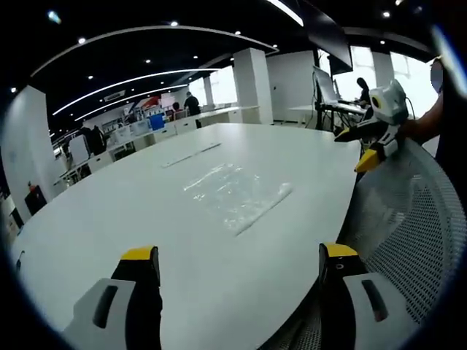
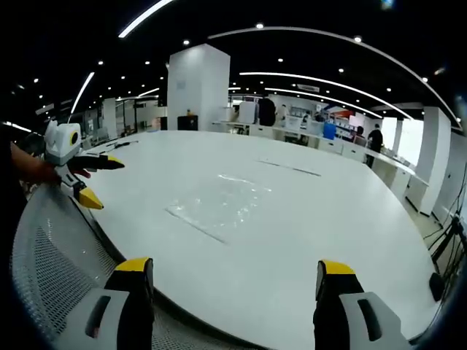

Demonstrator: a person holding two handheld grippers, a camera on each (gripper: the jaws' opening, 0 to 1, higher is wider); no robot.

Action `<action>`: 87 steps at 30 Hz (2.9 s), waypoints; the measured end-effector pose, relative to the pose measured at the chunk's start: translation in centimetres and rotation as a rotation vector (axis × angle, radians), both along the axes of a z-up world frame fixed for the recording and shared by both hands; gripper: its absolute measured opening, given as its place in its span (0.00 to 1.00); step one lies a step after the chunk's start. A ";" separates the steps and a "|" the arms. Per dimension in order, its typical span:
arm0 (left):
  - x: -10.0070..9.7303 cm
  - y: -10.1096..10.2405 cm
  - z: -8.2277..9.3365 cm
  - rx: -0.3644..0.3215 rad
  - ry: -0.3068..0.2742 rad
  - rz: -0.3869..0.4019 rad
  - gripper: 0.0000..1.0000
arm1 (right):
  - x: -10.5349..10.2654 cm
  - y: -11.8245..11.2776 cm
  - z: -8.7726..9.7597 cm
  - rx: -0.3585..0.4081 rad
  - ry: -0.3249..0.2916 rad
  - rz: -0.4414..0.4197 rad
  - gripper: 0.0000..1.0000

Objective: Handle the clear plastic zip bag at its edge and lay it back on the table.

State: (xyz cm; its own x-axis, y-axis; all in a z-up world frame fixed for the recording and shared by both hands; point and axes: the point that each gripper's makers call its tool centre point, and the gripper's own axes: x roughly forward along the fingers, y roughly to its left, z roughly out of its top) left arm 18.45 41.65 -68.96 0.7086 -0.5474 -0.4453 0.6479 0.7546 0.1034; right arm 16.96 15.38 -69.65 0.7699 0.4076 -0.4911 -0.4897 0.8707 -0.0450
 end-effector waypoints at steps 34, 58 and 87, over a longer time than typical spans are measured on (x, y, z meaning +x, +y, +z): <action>-0.1 -0.1 -0.2 0.012 0.013 -0.009 0.90 | 0.2 -0.5 -0.2 -0.004 0.002 -0.017 1.00; 0.4 0.0 -1.6 0.146 0.043 -0.089 0.82 | 0.2 -0.3 0.0 -0.004 -0.002 -0.021 0.99; 4.5 -3.7 -3.2 0.291 0.019 -0.372 0.59 | 0.2 -0.6 -0.4 -0.006 0.016 -0.022 0.93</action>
State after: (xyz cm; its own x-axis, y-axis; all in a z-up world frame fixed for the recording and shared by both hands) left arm 22.97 37.92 -72.13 0.4785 -0.6134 -0.6284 0.8726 0.4124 0.2618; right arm 17.17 14.79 -70.08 0.7706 0.3878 -0.5057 -0.4711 0.8810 -0.0424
